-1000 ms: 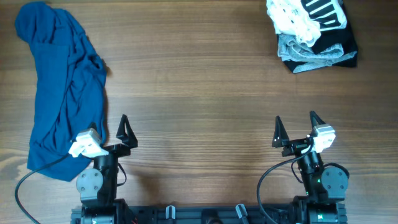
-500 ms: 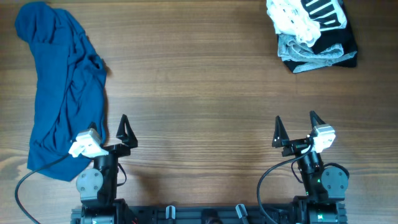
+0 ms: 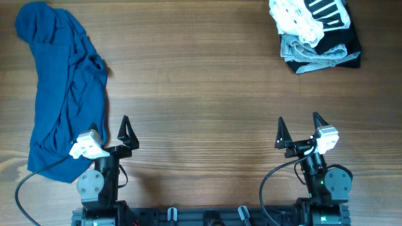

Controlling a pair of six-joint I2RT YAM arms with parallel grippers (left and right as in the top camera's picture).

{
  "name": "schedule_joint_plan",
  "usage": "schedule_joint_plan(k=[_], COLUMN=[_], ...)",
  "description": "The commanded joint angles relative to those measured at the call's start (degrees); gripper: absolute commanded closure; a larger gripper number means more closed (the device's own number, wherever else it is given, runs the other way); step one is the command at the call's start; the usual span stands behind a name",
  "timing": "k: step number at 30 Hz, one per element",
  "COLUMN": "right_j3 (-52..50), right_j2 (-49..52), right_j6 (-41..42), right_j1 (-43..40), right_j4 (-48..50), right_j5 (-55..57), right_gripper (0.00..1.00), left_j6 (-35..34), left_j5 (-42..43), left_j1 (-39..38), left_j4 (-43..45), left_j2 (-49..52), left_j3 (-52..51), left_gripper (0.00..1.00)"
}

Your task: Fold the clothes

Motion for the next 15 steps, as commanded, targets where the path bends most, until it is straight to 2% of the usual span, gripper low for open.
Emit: schedule_joint_plan(k=[1,8,13,15], right_j3=[-0.13,-0.13,-0.11,0.39], right_j2=[-0.26,-0.28,-0.28,-0.26], right_j6=[0.79,0.20,0.98,0.85], right_j1=[0.17,0.17,0.17,0.17], right_j4=[0.13,1.99,15.39,17.49], right_j5=[-0.74,3.08,0.46,-1.77], right_gripper=[0.00,0.00,0.00,0.00], left_j6=[0.92,0.92,0.92,0.70], left_j5=[-0.33,-0.33,-0.35,0.07], left_j1=[0.37,0.37,0.37,0.35], left_j4=[-0.04,-0.04,0.55,0.92], left_j2=[-0.04,-0.04,-0.04,-0.04], left_j3=[-0.28,-0.28,-0.28,-0.22], left_gripper=[0.00,0.00,0.00,0.00])
